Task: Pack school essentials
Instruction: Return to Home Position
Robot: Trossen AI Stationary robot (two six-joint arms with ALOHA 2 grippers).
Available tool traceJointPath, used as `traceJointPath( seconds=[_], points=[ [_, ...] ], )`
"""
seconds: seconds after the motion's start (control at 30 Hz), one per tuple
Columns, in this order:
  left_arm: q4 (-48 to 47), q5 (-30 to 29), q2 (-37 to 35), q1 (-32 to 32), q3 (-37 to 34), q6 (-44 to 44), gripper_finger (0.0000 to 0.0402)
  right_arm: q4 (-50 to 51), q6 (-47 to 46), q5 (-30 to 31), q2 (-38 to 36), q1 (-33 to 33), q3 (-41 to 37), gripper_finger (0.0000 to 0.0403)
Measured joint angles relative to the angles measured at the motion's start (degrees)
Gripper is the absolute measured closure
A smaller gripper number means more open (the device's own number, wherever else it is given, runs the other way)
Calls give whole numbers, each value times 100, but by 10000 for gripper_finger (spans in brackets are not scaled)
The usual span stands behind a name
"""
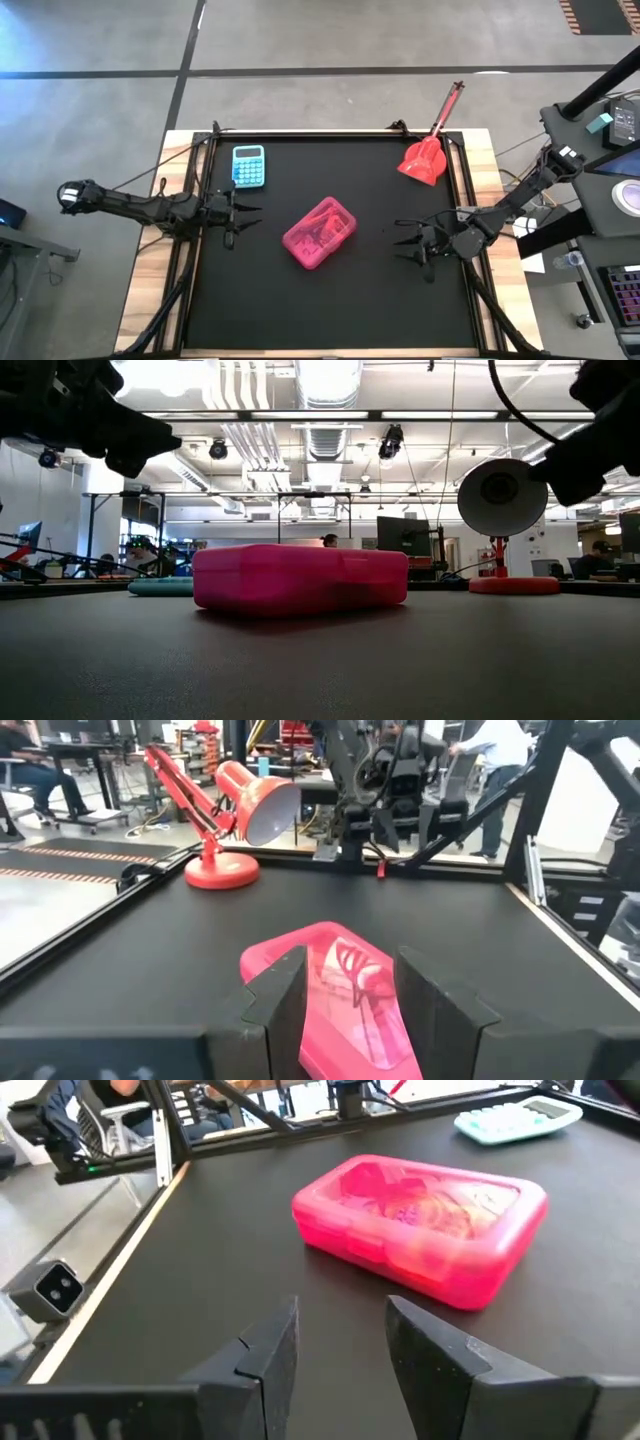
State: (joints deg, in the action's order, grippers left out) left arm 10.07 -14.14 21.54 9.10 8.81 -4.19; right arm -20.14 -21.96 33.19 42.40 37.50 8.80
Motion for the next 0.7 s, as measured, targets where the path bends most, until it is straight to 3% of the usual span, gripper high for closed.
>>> traceJointPath(
  seconds=[0.4,0.7],
  points=[
    [-5,-313,-349,0,-275,-9,267,-29,205,146,-1229,0,-750,266],
    [0,-313,-201,0,-283,-141,267,10,804,146,-1730,0,-804,269]
  ],
)
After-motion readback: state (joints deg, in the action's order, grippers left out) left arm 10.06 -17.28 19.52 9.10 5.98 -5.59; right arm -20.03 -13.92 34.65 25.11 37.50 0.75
